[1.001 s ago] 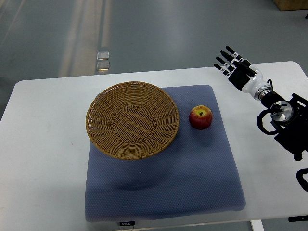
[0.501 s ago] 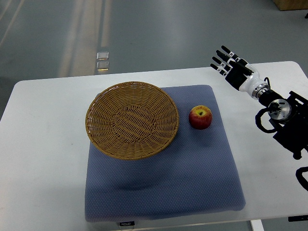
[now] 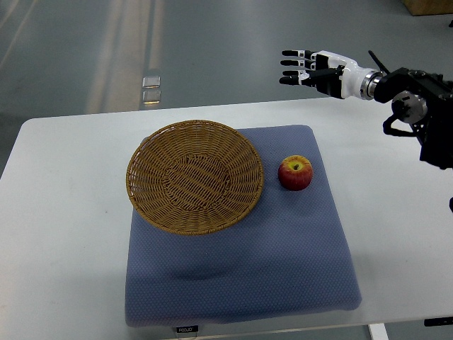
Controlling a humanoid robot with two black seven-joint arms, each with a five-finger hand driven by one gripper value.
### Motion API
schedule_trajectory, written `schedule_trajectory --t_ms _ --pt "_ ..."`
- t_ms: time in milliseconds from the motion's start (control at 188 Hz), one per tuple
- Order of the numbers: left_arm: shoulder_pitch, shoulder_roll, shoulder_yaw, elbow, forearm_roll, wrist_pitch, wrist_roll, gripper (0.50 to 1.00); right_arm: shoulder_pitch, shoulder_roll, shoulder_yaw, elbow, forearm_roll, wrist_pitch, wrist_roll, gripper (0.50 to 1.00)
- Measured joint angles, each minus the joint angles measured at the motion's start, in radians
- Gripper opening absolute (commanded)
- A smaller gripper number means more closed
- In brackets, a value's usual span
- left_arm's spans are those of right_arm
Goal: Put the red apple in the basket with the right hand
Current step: 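Move the right hand over the red apple beside the basket, then close the right hand fingers around the red apple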
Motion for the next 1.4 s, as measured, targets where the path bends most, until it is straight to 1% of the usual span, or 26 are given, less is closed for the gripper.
schedule_trajectory --t_ms 64,170,218,282,362,389,447,554,666,778,975,1097,1268,1401 --pt "0.000 0.000 0.000 0.000 0.000 0.000 0.000 1.000 0.041 -0.014 -0.050 0.010 -0.062 0.000 -0.003 0.928" --pt "0.000 0.000 0.000 -0.001 0.000 0.000 0.000 1.000 0.130 -0.068 -0.156 0.095 -0.196 0.000 -0.012 0.928" --pt "0.000 0.000 0.000 -0.001 0.000 0.000 0.000 1.000 0.173 -0.107 -0.206 0.168 -0.269 0.000 -0.015 0.928" --pt "0.000 0.000 0.000 -0.001 0.000 0.000 0.000 1.000 0.206 -0.143 -0.242 0.238 -0.334 0.000 -0.017 0.928" --pt "0.000 0.000 0.000 -0.001 0.000 0.000 0.000 1.000 0.255 -0.216 -0.285 0.386 -0.468 0.000 -0.024 0.928" --pt "0.000 0.000 0.000 -0.001 0.000 0.000 0.000 1.000 0.263 -0.233 -0.292 0.418 -0.498 0.000 -0.028 0.928" --pt "0.000 0.000 0.000 -0.001 0.000 0.000 0.000 1.000 0.277 -0.283 -0.302 0.523 -0.580 0.000 -0.057 0.928" --pt "0.000 0.000 0.000 -0.001 0.000 0.000 0.000 1.000 0.286 -0.348 -0.320 0.671 -0.658 0.000 -0.109 0.928" --pt "0.000 0.000 0.000 -0.001 0.000 0.000 0.000 1.000 0.286 -0.395 -0.378 0.773 -0.668 0.000 -0.148 0.928" --pt "0.000 0.000 0.000 -0.001 0.000 0.000 0.000 1.000 0.274 -0.405 -0.395 0.805 -0.649 0.000 -0.162 0.928" --pt "0.000 0.000 0.000 0.000 0.000 0.000 0.000 1.000 0.225 -0.390 -0.399 0.813 -0.519 0.000 -0.195 0.928" --pt "0.000 0.000 0.000 0.000 0.000 0.000 0.000 1.000 0.191 -0.373 -0.399 0.813 -0.473 -0.004 -0.203 0.928" --pt "0.000 0.000 0.000 0.000 0.000 0.000 0.000 1.000 0.155 -0.348 -0.398 0.814 -0.410 -0.050 -0.222 0.928" --pt "0.000 0.000 0.000 0.000 0.000 0.000 0.000 1.000 0.126 -0.323 -0.401 0.814 -0.404 -0.116 -0.230 0.928"
